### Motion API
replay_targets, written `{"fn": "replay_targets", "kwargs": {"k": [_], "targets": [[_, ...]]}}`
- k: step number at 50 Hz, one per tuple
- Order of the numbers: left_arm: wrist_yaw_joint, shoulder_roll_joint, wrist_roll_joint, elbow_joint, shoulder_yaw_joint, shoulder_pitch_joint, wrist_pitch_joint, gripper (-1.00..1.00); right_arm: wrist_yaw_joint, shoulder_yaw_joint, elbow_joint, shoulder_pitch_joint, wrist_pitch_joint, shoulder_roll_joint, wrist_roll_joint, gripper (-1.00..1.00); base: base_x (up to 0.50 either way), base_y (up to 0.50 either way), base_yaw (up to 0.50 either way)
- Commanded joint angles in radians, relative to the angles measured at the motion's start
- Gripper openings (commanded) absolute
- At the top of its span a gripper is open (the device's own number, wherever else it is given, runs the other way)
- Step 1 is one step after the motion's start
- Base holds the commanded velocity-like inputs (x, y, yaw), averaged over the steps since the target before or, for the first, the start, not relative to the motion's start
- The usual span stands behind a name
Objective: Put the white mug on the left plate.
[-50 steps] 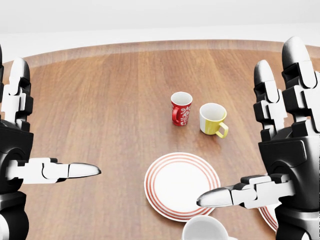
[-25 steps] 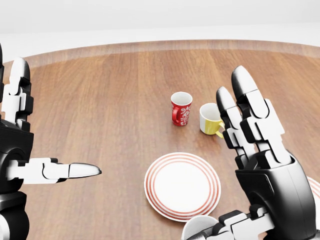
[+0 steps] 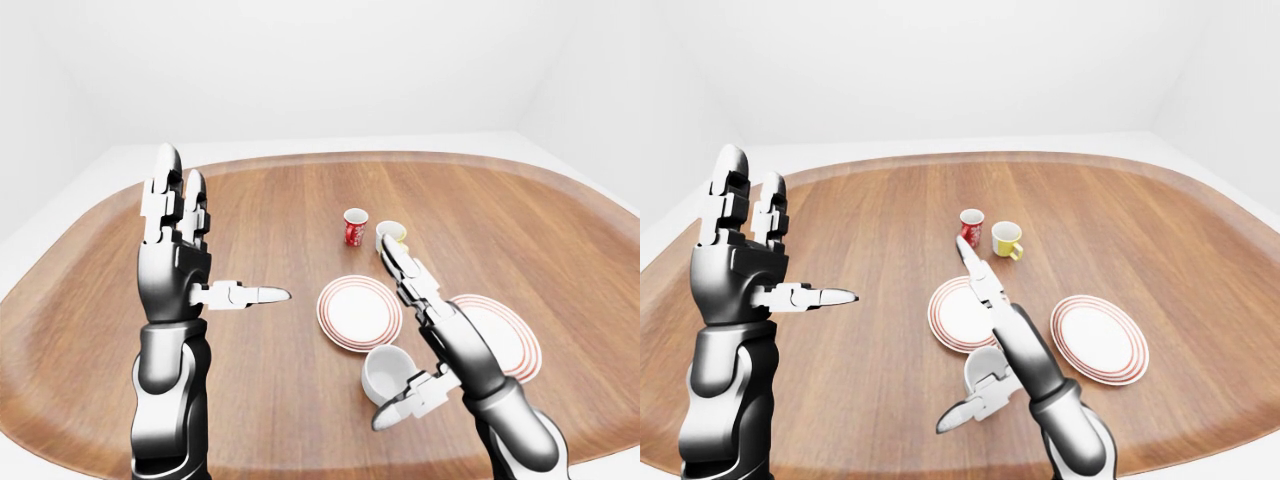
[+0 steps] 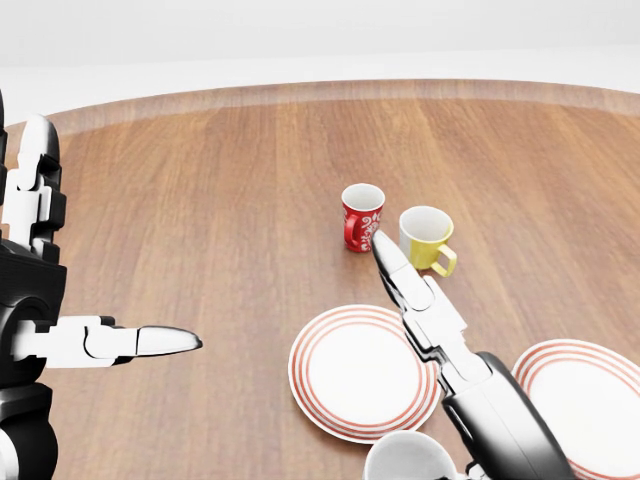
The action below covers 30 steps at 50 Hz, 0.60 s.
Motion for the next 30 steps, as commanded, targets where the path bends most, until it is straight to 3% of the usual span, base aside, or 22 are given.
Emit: {"fn": "replay_targets", "kwargs": {"k": [1, 30], "targets": [[-0.001, 0.001, -0.003, 0.001, 0.002, 0.000, 0.000, 1.00, 0.053, 0.014, 0.002, 0.022, 0.000, -0.005, -0.114, 1.00, 0.00, 0.00, 0.00], [-0.002, 0.000, -0.001, 0.001, 0.001, 0.004, 0.000, 1.00, 0.080, 0.026, 0.043, 0.033, 0.000, -0.002, -0.315, 1.00, 0.00, 0.00, 0.00]]}}
